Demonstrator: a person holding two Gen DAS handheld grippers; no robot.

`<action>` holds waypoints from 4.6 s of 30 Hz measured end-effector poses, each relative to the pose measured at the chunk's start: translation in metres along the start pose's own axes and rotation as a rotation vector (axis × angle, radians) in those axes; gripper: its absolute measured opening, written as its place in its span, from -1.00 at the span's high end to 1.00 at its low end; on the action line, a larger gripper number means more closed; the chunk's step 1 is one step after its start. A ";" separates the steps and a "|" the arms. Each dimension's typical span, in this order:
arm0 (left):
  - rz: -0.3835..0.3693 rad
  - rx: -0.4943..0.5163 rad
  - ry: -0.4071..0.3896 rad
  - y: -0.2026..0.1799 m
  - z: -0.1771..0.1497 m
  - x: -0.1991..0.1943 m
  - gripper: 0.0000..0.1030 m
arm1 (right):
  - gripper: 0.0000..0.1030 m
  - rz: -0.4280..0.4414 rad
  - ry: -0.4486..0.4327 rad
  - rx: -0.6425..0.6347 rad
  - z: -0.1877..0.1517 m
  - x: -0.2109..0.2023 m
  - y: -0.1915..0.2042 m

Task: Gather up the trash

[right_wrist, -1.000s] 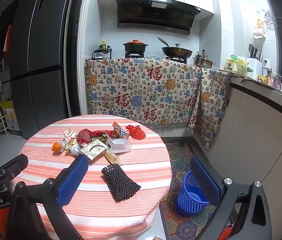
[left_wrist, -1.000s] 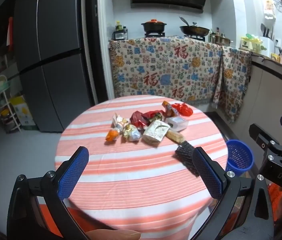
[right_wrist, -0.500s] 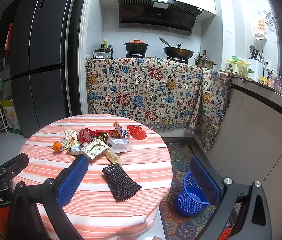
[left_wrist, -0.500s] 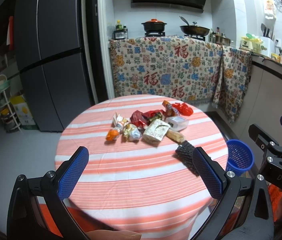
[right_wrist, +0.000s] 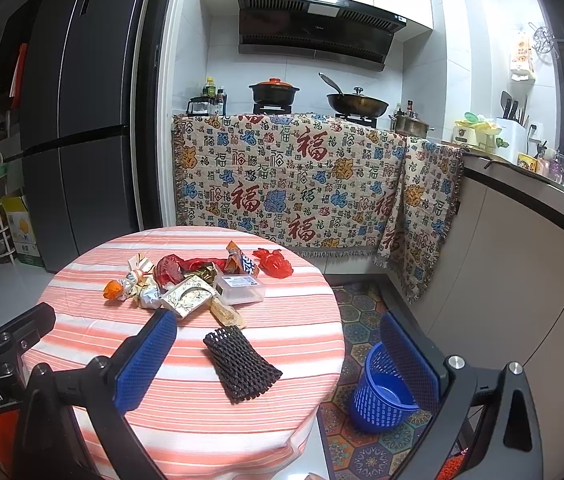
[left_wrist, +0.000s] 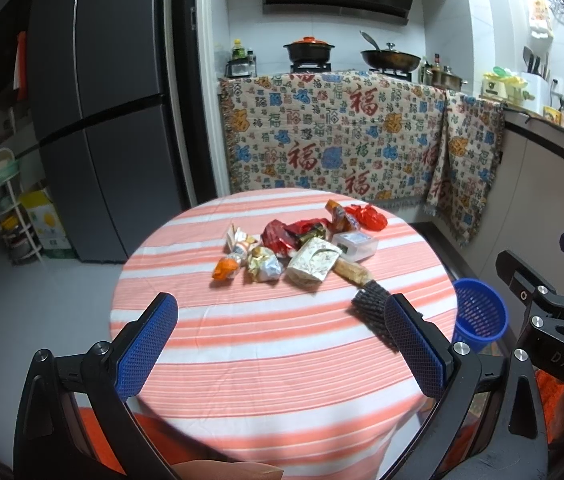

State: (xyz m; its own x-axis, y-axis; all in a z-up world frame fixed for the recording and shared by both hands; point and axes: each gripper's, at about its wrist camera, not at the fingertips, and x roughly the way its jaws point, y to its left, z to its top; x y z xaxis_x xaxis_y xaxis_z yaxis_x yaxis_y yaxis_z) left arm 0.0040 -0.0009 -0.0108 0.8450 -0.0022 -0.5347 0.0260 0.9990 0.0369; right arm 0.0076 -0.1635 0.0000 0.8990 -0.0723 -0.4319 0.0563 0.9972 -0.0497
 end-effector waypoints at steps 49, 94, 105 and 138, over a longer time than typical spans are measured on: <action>0.017 -0.045 0.116 0.030 -0.028 0.054 -0.99 | -1.00 0.043 0.088 -0.011 -0.022 0.040 0.002; -0.030 0.003 0.371 0.085 -0.057 0.285 -0.99 | -1.00 0.331 0.463 -0.181 -0.094 0.259 0.018; -0.028 0.017 0.368 0.079 -0.056 0.283 -0.99 | -1.00 0.322 0.442 -0.166 -0.090 0.268 0.019; -0.257 0.193 0.391 0.081 0.004 0.305 0.02 | 0.41 0.432 0.652 -0.304 -0.045 0.274 0.014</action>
State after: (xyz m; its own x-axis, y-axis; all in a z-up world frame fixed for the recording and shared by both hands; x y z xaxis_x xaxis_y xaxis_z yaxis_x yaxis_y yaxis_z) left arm 0.2660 0.0795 -0.1673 0.5362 -0.1927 -0.8218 0.3361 0.9418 -0.0016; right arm 0.2351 -0.1702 -0.1590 0.3786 0.2241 -0.8980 -0.4387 0.8978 0.0391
